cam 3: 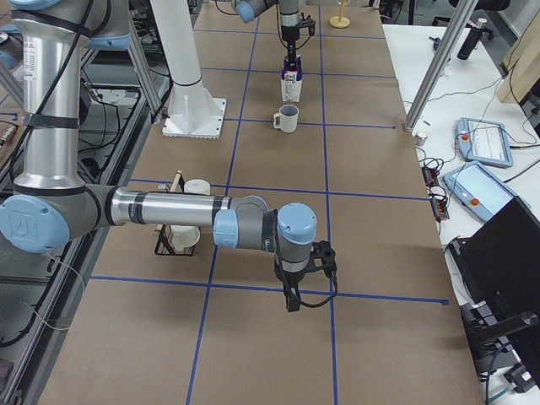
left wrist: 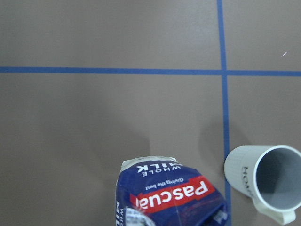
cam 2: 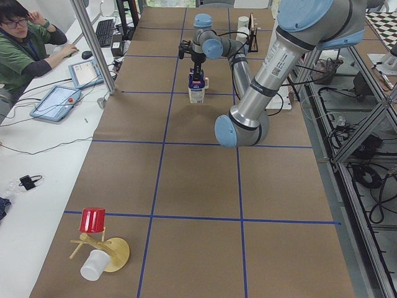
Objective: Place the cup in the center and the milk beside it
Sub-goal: 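Carry the milk carton with the left gripper beside the mug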
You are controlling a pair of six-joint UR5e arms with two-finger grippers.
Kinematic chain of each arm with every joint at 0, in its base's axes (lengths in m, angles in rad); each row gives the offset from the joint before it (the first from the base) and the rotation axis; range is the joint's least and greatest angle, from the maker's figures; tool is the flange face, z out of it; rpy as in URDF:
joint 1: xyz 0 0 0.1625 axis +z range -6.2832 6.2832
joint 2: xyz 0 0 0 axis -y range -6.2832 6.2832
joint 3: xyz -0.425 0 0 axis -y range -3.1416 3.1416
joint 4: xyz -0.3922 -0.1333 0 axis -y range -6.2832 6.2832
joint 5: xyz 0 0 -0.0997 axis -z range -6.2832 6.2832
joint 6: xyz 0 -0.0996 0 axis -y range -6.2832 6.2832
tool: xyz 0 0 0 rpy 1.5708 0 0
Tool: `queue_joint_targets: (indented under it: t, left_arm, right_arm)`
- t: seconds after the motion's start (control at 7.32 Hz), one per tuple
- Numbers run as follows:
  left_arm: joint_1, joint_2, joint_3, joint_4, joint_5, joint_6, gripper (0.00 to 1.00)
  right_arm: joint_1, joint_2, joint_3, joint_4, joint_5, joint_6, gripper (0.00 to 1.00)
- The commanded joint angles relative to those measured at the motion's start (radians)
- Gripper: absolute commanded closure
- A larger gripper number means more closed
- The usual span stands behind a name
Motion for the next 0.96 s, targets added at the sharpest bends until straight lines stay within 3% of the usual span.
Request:
queue_joint_targets:
  t: [0.0, 0.41, 0.82]
  left_arm:
    - [0.023, -0.052, 0.064, -0.005, 0.003, -0.017, 1.0]
    - [0.037, -0.055, 0.129, -0.093, 0.026, -0.02, 1.0]
    - [0.041, -0.053, 0.134, -0.098, 0.029, -0.016, 1.0]
  right_arm:
    - [0.0, 0.0, -0.003, 0.0, 0.0, 0.001, 0.0]
    - [0.0, 0.0, -0.003, 0.0, 0.0, 0.001, 0.0]
    - [0.0, 0.0, -0.003, 0.0, 0.0, 0.006, 0.0]
